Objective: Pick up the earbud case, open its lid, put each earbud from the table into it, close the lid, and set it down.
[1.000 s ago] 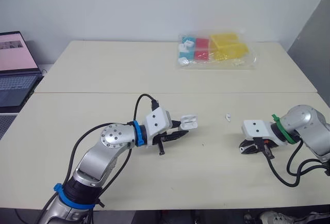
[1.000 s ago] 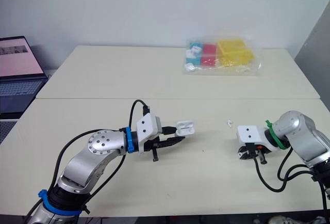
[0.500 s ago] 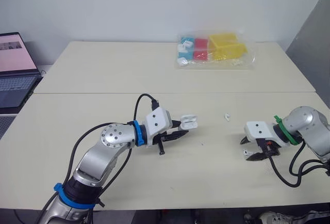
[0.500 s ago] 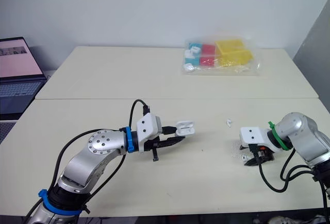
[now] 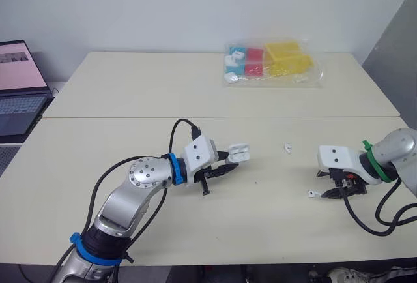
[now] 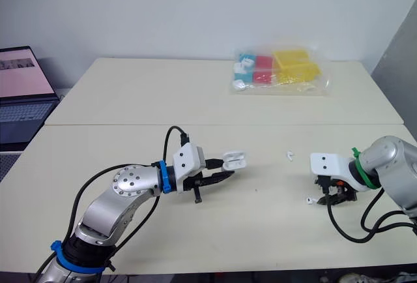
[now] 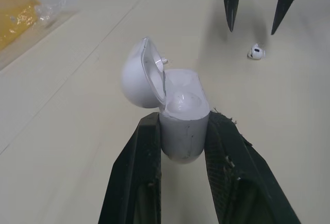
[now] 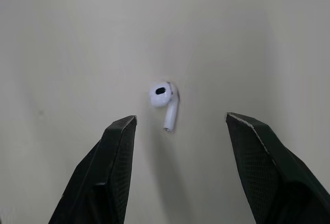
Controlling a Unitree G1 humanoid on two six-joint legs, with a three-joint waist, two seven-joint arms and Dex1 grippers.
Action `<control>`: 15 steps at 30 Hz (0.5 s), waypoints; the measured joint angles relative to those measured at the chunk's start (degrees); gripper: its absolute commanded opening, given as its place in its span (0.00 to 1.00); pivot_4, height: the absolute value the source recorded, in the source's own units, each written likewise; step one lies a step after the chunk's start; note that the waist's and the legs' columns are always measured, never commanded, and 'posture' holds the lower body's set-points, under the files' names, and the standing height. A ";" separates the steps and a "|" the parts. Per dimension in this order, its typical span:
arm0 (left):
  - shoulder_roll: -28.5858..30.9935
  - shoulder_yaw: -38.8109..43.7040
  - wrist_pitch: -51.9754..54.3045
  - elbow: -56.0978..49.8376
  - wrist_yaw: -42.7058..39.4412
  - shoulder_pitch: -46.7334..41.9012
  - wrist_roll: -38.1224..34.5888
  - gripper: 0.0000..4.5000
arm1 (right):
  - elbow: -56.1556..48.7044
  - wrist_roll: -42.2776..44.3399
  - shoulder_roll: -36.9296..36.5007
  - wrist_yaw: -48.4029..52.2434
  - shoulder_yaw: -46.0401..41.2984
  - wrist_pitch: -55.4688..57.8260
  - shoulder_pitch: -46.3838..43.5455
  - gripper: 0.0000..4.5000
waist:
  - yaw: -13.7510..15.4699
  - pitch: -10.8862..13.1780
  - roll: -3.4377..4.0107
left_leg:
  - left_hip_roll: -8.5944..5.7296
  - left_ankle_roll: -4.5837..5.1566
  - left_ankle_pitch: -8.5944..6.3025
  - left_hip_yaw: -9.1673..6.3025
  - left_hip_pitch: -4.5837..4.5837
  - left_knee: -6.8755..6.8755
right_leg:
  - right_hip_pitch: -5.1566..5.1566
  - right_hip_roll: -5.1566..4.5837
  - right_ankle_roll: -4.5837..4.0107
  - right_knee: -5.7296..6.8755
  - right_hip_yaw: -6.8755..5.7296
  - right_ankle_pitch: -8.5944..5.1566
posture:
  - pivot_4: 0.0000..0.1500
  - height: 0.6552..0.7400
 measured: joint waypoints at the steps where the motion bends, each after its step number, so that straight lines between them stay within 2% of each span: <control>1: -0.41 -0.19 -0.10 0.25 0.13 0.00 0.23 0.17 | -0.48 -0.57 0.06 -0.75 0.44 0.87 -0.01 0.63 | 0.01 0.00 0.00 | 0.00 0.00 0.00 0.00 0.00 0.00 | 0.00 0.00 0.00 0.00 -0.01 0.00 | 1.00 1.00; 15: -1.85 -0.70 -0.36 1.48 1.13 0.01 1.38 0.17 | -2.45 -1.59 3.21 -3.71 5.34 6.75 -0.13 0.63 | 0.00 0.00 -0.01 | -0.01 0.00 0.00 0.00 -0.01 0.00 | -0.01 0.00 0.00 0.00 -0.01 0.00 | 1.00 1.00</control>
